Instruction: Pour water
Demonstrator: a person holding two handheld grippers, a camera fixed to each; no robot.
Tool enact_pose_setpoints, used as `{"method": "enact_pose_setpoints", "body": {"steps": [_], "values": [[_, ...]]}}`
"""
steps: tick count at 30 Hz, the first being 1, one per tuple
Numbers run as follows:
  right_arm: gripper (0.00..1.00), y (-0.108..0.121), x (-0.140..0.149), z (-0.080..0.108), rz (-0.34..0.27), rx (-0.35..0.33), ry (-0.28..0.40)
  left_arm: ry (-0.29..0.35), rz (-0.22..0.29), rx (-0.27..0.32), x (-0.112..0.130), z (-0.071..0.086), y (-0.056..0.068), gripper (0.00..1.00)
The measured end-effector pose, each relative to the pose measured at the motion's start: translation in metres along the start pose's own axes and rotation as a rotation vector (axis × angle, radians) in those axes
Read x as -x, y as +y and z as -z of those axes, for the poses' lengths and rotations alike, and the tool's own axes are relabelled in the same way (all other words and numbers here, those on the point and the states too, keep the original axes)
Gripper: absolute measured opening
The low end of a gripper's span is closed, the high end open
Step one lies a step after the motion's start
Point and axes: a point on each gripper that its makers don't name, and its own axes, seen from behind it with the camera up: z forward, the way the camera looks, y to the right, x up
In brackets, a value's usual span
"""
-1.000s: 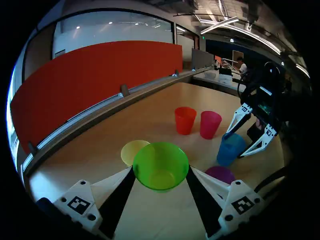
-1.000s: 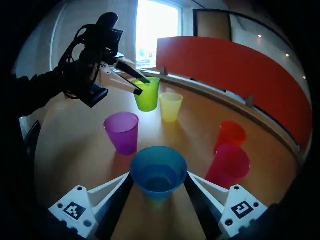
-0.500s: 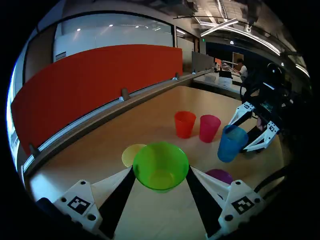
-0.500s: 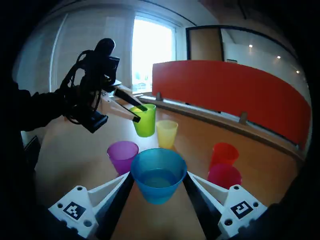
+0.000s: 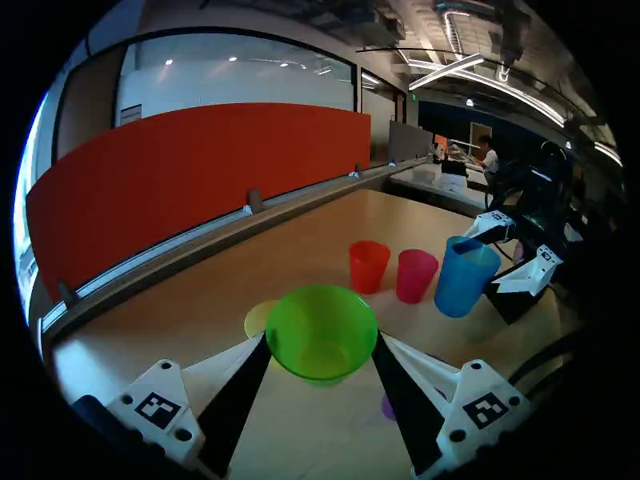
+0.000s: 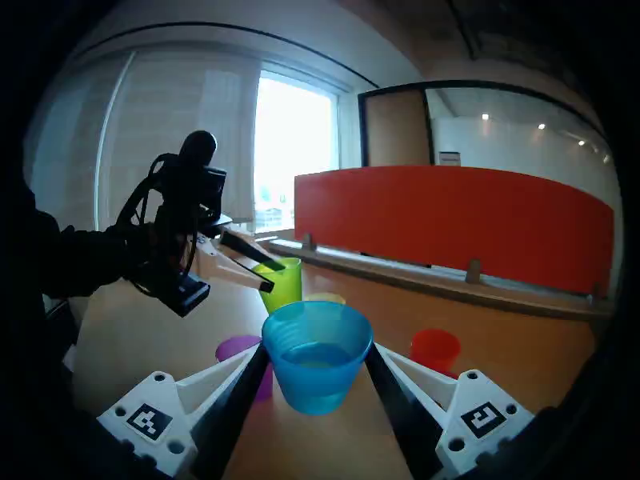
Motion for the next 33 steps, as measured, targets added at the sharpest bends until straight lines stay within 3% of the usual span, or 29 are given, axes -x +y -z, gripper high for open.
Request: {"method": "enact_pose_setpoints", "body": {"steps": [13, 33], "values": [[0.89, 0.01, -0.039, -0.001, 0.003, 0.034, 0.102, 0.054, 0.024, 0.002, -0.012, 0.005, 0.006, 0.86], [0.89, 0.012, -0.063, 0.001, 0.024, 0.046, 0.134, 0.193, 0.086, 0.028, -0.041, 0.021, 0.019, 0.86]]}}
